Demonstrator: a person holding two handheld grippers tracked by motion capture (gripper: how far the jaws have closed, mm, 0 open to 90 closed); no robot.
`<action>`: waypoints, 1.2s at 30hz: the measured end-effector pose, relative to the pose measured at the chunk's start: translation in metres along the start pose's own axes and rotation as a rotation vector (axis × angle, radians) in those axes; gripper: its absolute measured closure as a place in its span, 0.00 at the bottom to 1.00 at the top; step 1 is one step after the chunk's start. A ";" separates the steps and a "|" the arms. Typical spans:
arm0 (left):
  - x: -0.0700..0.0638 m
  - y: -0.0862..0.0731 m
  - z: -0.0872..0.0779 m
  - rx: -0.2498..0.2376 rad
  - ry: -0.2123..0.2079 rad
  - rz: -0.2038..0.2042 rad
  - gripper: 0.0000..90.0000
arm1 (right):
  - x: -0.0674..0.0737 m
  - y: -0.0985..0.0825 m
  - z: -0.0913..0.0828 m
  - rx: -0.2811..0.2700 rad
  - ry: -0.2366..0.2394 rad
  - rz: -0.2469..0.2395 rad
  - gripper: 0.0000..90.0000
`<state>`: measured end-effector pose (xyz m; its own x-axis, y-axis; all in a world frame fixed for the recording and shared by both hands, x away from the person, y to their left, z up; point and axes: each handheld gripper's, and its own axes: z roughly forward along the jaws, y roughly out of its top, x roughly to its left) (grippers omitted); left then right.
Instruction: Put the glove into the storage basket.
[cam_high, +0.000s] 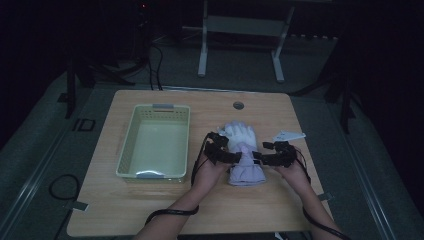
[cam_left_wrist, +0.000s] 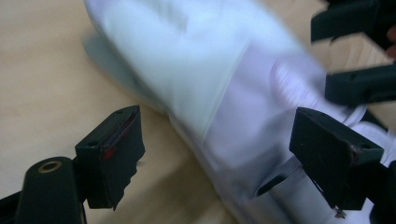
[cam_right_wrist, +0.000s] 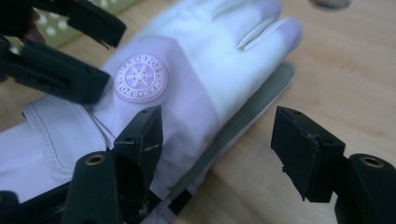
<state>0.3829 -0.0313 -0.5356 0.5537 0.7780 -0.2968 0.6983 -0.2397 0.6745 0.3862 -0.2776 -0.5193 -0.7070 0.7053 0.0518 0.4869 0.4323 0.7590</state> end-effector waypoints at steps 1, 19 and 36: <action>0.003 -0.003 0.002 0.009 -0.027 -0.016 0.20 | 0.000 -0.002 0.002 0.009 0.004 0.001 0.38; 0.013 -0.009 0.017 0.072 -0.217 -0.021 0.67 | -0.004 -0.018 0.025 0.084 0.161 0.145 0.80; -0.002 0.027 -0.028 0.028 -0.252 0.060 0.85 | 0.013 0.015 -0.016 -0.017 0.065 0.108 0.92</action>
<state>0.3878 -0.0234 -0.4980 0.6878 0.5932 -0.4184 0.6711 -0.2999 0.6780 0.3760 -0.2704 -0.4967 -0.6827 0.7093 0.1755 0.5537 0.3454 0.7577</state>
